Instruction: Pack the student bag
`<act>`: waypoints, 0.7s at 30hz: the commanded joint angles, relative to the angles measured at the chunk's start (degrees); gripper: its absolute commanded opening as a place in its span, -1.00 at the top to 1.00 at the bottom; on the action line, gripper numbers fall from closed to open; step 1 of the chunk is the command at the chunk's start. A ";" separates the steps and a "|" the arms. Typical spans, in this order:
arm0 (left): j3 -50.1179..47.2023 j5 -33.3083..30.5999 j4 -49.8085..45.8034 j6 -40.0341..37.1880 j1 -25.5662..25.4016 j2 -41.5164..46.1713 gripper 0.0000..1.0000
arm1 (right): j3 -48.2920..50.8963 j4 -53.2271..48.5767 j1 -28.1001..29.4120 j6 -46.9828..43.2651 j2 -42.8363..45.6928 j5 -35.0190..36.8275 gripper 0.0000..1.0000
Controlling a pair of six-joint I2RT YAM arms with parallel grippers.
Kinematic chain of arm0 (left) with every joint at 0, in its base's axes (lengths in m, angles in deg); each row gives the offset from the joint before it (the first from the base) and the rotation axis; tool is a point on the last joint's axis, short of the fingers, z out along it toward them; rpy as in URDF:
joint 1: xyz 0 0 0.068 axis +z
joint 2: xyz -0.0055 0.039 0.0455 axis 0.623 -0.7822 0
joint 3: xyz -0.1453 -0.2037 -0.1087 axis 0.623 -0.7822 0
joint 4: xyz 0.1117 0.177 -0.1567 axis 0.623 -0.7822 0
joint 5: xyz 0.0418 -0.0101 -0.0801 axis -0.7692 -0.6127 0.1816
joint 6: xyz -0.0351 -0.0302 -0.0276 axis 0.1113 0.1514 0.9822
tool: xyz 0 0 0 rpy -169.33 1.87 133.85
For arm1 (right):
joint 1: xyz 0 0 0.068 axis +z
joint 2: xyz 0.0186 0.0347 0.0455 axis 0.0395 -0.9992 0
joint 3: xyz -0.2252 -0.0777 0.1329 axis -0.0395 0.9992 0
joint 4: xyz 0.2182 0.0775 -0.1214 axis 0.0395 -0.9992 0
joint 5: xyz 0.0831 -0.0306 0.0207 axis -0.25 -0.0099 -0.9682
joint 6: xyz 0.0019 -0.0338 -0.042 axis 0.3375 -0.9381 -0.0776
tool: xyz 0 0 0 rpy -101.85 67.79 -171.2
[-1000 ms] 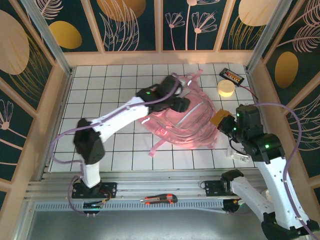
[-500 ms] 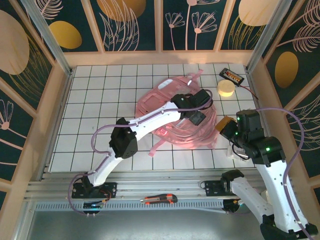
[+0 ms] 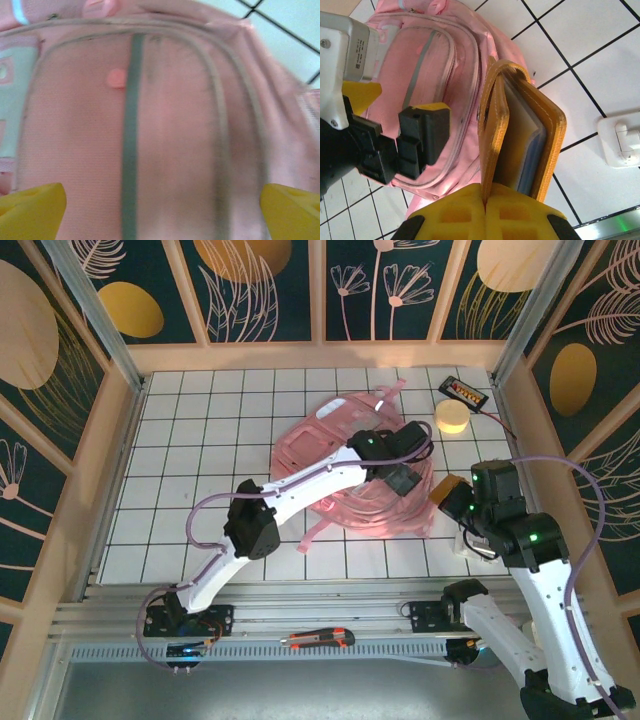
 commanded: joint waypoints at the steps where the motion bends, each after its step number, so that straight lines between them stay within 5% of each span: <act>1: 2.36 1.50 -2.36 0.57 -1.26 -1.72 -0.97 | 0.32 1.48 -0.59 0.36 0.19 0.33 1.00; 6: 2.40 -3.79 -3.73 1.84 -1.04 -3.31 -0.78 | -0.68 0.79 -0.67 0.48 0.30 0.43 1.00; 15: 5.97 -7.88 -7.66 5.21 1.53 -5.73 -0.10 | -1.04 0.84 -0.67 1.68 1.27 -0.66 1.00; 21: 7.26 -6.42 -8.00 5.72 2.69 -3.50 0.61 | -0.85 3.55 -0.67 2.40 1.01 -3.20 1.00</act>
